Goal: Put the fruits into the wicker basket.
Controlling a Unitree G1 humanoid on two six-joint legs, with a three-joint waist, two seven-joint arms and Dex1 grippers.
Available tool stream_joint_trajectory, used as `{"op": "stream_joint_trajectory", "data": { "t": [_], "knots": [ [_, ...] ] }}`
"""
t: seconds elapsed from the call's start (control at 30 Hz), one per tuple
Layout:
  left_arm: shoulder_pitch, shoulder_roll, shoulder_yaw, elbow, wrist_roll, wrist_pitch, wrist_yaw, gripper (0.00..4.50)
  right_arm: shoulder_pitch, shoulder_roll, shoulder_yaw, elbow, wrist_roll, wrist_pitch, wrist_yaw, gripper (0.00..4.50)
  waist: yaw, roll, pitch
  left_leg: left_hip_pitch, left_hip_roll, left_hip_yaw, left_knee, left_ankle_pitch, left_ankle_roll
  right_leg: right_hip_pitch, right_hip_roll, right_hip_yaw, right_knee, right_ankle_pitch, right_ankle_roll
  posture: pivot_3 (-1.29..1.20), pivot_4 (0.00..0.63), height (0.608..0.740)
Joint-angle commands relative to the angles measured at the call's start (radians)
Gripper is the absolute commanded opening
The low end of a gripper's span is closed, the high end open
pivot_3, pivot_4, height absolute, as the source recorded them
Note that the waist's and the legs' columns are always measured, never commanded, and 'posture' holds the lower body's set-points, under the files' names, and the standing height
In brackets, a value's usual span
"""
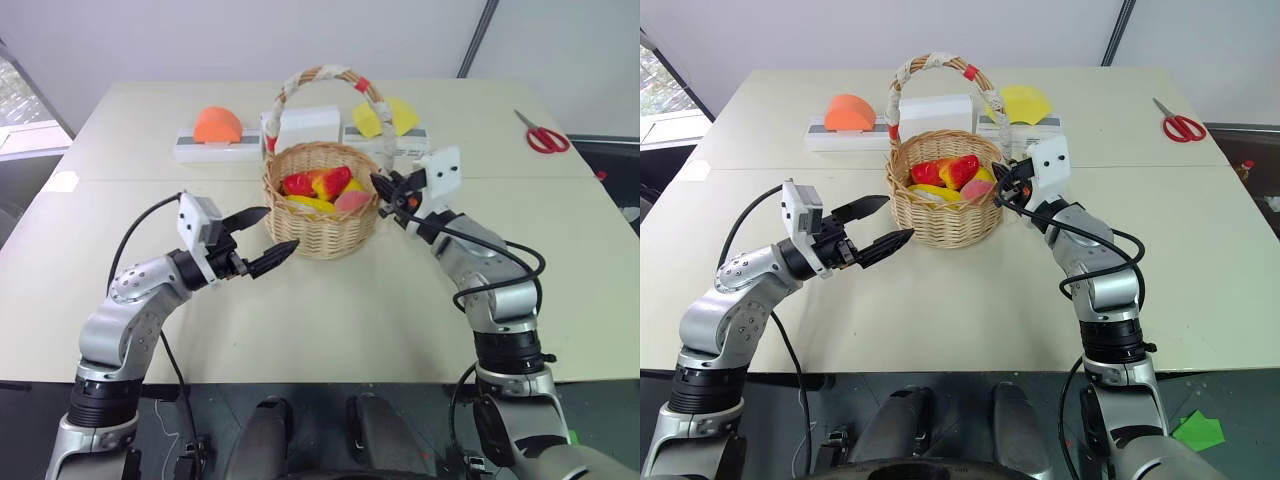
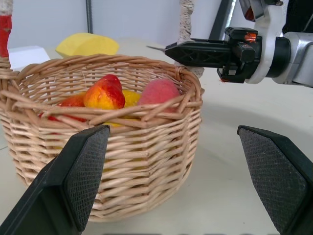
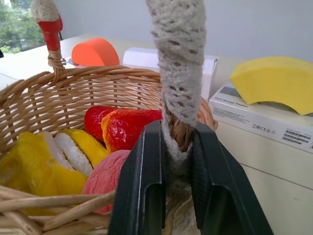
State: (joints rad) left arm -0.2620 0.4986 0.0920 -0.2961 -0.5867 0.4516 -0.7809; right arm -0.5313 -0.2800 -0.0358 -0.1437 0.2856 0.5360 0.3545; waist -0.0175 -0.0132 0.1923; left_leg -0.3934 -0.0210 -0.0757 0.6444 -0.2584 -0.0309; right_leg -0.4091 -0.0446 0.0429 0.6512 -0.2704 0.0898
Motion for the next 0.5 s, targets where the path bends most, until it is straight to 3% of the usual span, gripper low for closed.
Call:
{"op": "stream_joint_trajectory", "data": {
  "t": [0.03,0.3,0.5],
  "knots": [
    [-0.01,-0.006,0.0,-0.026,-0.007,-0.013,0.0,4.5,0.011,-0.028,-0.1,-0.064,0.005,-0.058,-0.036,0.13,0.001,0.0,0.0,0.0,0.0,0.0,0.0,0.0,0.0,0.0,0.0,0.0,0.0,0.0,0.0,0.0,0.15,0.74],
    [-0.067,-0.042,-0.042,0.045,0.009,-0.036,-0.035,4.5,0.114,-0.165,-0.369,0.032,-0.088,-0.163,-0.227,0.13,0.005,0.0,0.0,-0.002,-0.002,0.0,0.0,0.0,0.0,0.0,-0.001,0.0,-0.001,0.0,0.0,0.0,0.15,0.74],
    [-0.098,-0.066,-0.066,0.088,0.025,-0.052,-0.047,4.5,0.155,-0.178,-0.453,0.132,-0.1,-0.224,-0.285,0.13,-0.011,0.001,0.0,0.002,0.0,0.006,-0.001,0.0,0.0,0.0,0.002,0.003,0.001,0.0,0.0,0.0,0.15,0.74]
  ]
}}
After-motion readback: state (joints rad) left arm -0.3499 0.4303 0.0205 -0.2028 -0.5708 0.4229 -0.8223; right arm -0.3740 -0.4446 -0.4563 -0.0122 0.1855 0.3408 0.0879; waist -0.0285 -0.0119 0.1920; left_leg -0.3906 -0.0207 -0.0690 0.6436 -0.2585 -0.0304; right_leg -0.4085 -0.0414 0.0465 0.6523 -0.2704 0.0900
